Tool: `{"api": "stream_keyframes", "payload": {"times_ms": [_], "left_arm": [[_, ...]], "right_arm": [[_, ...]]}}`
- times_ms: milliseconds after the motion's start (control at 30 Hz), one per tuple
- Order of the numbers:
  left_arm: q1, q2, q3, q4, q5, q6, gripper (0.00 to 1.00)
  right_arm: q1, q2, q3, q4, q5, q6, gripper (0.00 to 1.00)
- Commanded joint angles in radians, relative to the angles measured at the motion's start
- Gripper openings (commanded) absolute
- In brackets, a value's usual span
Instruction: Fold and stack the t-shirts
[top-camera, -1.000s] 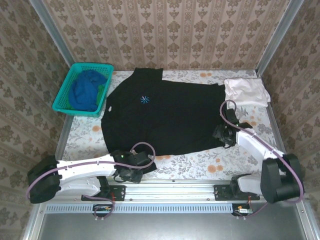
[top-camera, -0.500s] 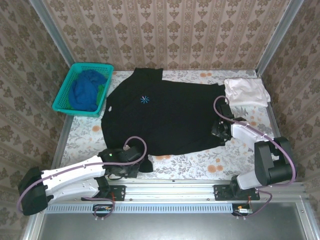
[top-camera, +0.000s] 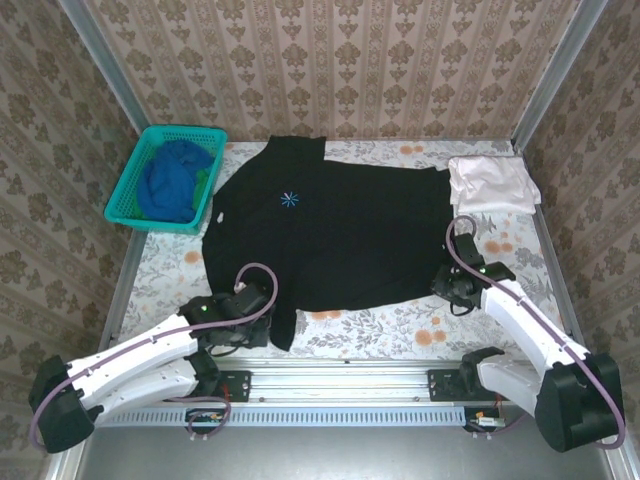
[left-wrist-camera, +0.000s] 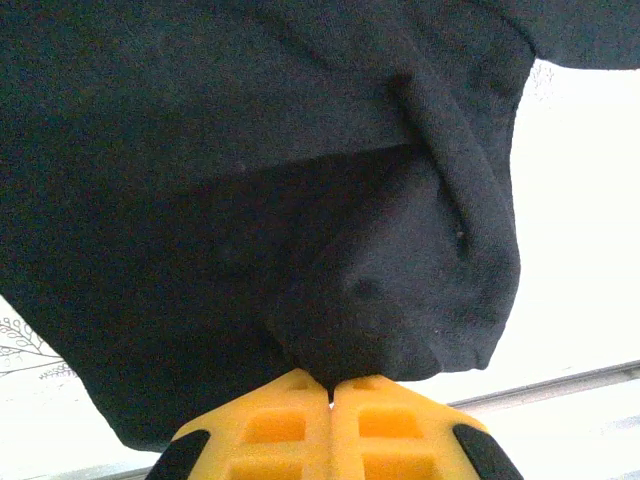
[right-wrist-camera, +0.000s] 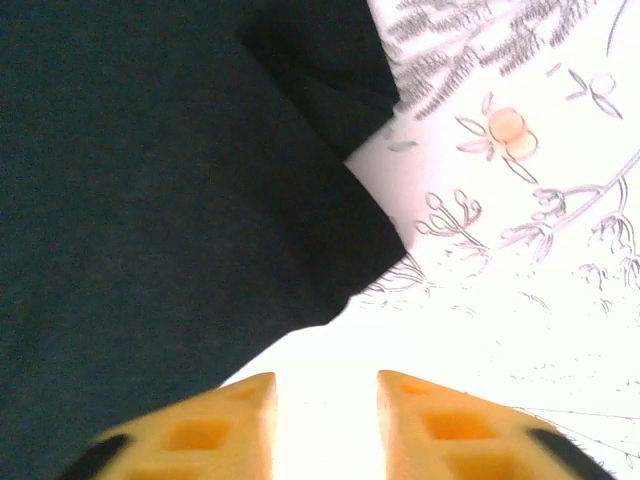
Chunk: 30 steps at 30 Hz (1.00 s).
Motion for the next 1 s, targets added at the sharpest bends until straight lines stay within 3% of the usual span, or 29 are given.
{"api": "stream_keyframes", "payload": {"times_ms": [0, 100, 233, 400, 600, 767, 900, 967], "left_arm": [[0.014, -0.005, 0.008, 0.012, 0.024, 0.047, 0.00], [0.015, -0.006, 0.006, 0.013, 0.026, 0.049, 0.00], [0.015, -0.011, 0.005, 0.012, 0.016, 0.046, 0.00], [0.016, -0.011, 0.004, 0.011, 0.017, 0.047, 0.00], [0.017, -0.008, 0.004, 0.010, 0.020, 0.046, 0.00], [0.018, -0.006, 0.004, 0.014, 0.020, 0.050, 0.00], [0.019, -0.005, 0.003, 0.014, 0.020, 0.052, 0.00], [0.019, -0.005, 0.002, 0.016, 0.023, 0.053, 0.00]], "right_arm": [[-0.033, 0.100, 0.061, 0.089, 0.015, -0.028, 0.46], [-0.054, 0.244, 0.164, 0.123, 0.001, -0.087, 0.53], [-0.057, 0.386, 0.216, 0.171, -0.011, -0.120, 0.53], [-0.057, 0.457, 0.228, 0.180, 0.013, -0.139, 0.50], [-0.057, 0.405, 0.209, 0.142, 0.035, -0.142, 0.17], [-0.050, 0.321, 0.180, 0.043, 0.041, -0.121, 0.00], [-0.048, 0.251, 0.123, -0.020, 0.032, -0.079, 0.01], [-0.047, 0.209, 0.105, -0.042, 0.014, -0.058, 0.22]]}}
